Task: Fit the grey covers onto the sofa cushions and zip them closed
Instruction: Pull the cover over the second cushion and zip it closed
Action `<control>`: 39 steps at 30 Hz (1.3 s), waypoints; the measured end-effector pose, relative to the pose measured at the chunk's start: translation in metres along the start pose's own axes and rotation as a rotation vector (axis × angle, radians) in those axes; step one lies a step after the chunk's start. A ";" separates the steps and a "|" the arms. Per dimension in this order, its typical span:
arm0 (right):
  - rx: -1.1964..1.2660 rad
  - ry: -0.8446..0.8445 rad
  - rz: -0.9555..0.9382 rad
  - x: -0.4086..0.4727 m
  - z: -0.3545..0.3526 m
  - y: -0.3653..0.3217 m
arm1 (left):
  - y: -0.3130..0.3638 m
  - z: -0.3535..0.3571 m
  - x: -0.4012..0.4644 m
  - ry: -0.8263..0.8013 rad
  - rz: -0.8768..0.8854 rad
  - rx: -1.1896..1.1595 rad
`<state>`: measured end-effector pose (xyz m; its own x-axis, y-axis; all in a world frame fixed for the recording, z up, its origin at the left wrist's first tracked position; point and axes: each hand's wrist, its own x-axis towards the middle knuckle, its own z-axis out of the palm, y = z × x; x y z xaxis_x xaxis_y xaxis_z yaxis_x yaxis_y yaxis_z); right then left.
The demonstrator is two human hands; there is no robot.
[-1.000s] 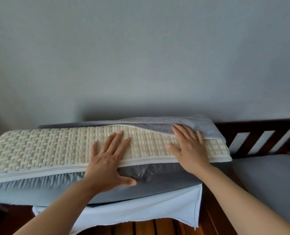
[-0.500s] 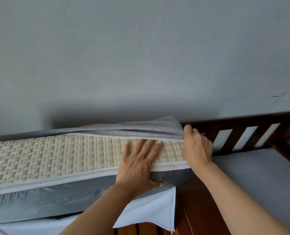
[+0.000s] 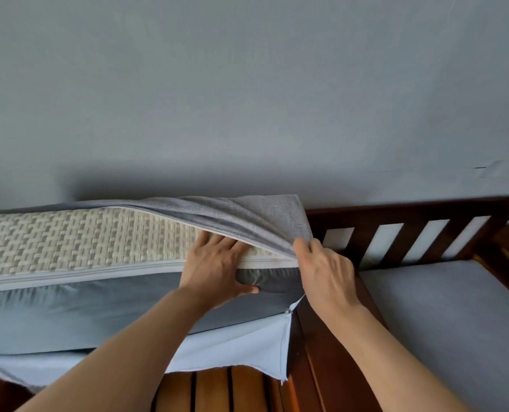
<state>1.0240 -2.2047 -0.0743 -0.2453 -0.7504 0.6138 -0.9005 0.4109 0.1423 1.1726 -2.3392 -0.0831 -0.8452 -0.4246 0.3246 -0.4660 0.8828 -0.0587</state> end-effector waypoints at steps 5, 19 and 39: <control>0.004 0.081 -0.067 0.010 0.000 -0.026 | -0.018 -0.001 -0.038 0.039 0.011 0.007; 0.040 -0.105 -0.293 0.108 0.018 -0.185 | -0.172 -0.030 -0.128 -0.006 -0.344 -0.018; 0.270 -0.193 0.001 0.107 0.016 -0.333 | -0.256 -0.048 -0.157 -0.132 -0.418 -0.044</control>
<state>1.2922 -2.4303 -0.0679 -0.2869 -0.8447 0.4518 -0.9564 0.2793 -0.0851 1.4371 -2.4887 -0.0740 -0.6139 -0.7665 0.1884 -0.7658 0.6363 0.0933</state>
